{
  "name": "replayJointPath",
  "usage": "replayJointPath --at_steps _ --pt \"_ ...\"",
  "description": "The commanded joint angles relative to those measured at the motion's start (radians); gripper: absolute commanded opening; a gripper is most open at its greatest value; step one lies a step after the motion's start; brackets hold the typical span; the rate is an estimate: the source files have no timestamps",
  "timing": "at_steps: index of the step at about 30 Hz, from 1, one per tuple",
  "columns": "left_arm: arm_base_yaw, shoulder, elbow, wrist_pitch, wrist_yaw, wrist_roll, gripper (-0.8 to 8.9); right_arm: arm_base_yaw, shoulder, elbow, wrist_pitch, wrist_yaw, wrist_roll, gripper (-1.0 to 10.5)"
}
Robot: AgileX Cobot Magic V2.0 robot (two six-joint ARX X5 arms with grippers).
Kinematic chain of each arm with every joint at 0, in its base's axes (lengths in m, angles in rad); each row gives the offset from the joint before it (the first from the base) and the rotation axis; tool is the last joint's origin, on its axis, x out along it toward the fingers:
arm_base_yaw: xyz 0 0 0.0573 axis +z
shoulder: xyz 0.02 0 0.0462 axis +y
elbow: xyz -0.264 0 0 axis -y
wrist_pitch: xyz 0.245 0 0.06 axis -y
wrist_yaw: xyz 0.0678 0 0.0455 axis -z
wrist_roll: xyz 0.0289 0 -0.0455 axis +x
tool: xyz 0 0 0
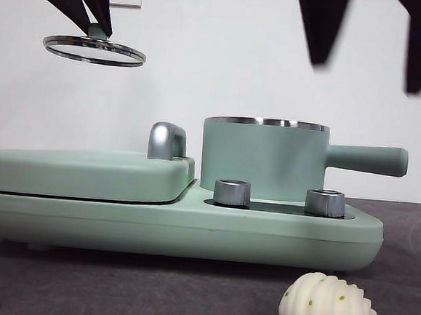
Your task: Put the buns in a small steamer
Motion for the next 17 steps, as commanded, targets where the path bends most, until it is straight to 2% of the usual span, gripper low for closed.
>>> replayJointPath --at_steps 1,7,13,17 --pt "-0.003 0.017 0.035 0.02 0.003 -0.008 0.54 0.016 0.017 -0.053 -0.008 0.002 0.028 5.0" --pt "-0.003 0.017 0.035 0.017 0.003 -0.008 0.54 0.015 0.019 -0.208 0.24 -0.111 0.035 5.0" --pt "-0.003 0.017 0.035 0.016 0.003 -0.008 0.55 0.008 0.032 -0.315 0.415 -0.093 0.054 5.0" --pt "-0.003 0.017 0.035 0.017 0.003 -0.008 0.54 -0.004 0.073 -0.333 0.431 -0.091 0.055 5.0"
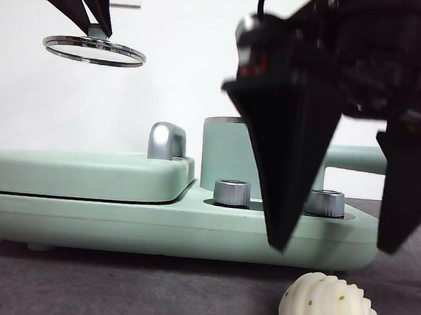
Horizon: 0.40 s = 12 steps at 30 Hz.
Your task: Put the buns in a small steamer
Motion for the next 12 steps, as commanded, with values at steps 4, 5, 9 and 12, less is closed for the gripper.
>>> replayJointPath --at_steps 4,5,9,12 --pt "-0.003 0.017 0.035 0.02 0.003 -0.008 0.54 0.003 0.094 0.005 0.051 0.004 -0.005 5.0" --pt "-0.003 0.017 0.035 0.02 0.003 -0.008 0.54 0.003 0.11 0.005 0.06 0.003 -0.009 4.9" --pt "-0.003 0.017 0.035 0.019 0.003 -0.008 0.54 -0.002 0.175 0.005 0.065 0.0 -0.016 4.8" --pt "-0.003 0.017 0.035 0.019 0.003 -0.008 0.54 -0.008 0.211 0.005 0.069 0.001 -0.029 4.6"
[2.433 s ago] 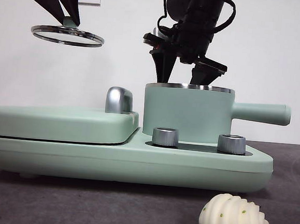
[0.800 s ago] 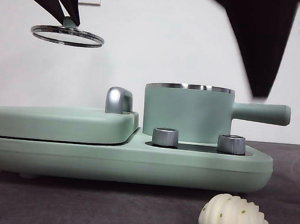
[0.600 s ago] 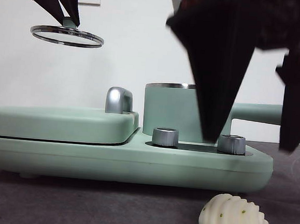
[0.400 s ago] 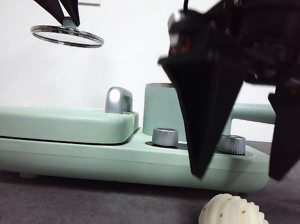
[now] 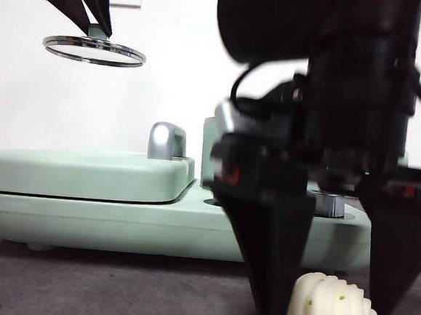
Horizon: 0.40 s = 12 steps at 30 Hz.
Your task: Put the buns in a small steamer
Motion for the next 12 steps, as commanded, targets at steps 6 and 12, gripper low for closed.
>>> replayJointPath --at_steps 6,12 --pt "-0.003 0.017 0.035 0.019 0.003 -0.008 0.54 -0.004 0.04 0.009 0.018 0.001 -0.016 2.9" --pt "-0.003 0.017 0.035 0.019 0.003 -0.008 0.55 -0.01 0.04 0.011 0.011 -0.003 -0.016 2.5"
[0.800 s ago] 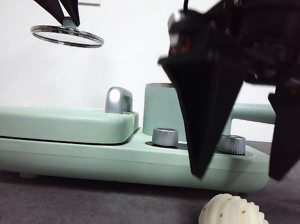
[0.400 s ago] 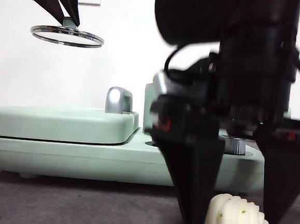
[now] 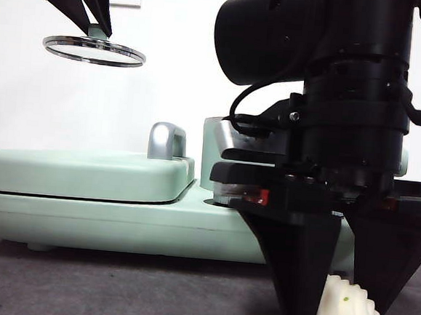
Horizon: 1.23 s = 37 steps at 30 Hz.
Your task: Put the buns in a small steamer
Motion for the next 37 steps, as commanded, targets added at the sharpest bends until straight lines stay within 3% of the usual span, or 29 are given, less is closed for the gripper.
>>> replayJointPath --at_steps 1,9,18,28,37 --pt "-0.003 0.017 0.035 0.019 0.003 -0.008 0.54 0.007 0.014 0.016 -0.008 -0.001 -0.01 2.4" --pt "-0.003 0.017 0.035 0.019 0.003 -0.008 0.55 -0.006 0.014 0.183 -0.261 0.001 -0.024 2.4" --pt "-0.003 0.017 0.035 0.019 0.003 -0.008 0.55 -0.11 0.015 0.564 -0.513 -0.004 -0.17 2.4" --pt "-0.003 0.017 0.035 0.021 0.003 -0.008 0.55 -0.32 0.119 0.874 -0.562 -0.003 -0.302 2.8" --pt "-0.003 0.017 0.035 0.021 0.003 -0.008 0.55 -0.377 0.319 1.049 -0.541 -0.003 -0.365 2.8"
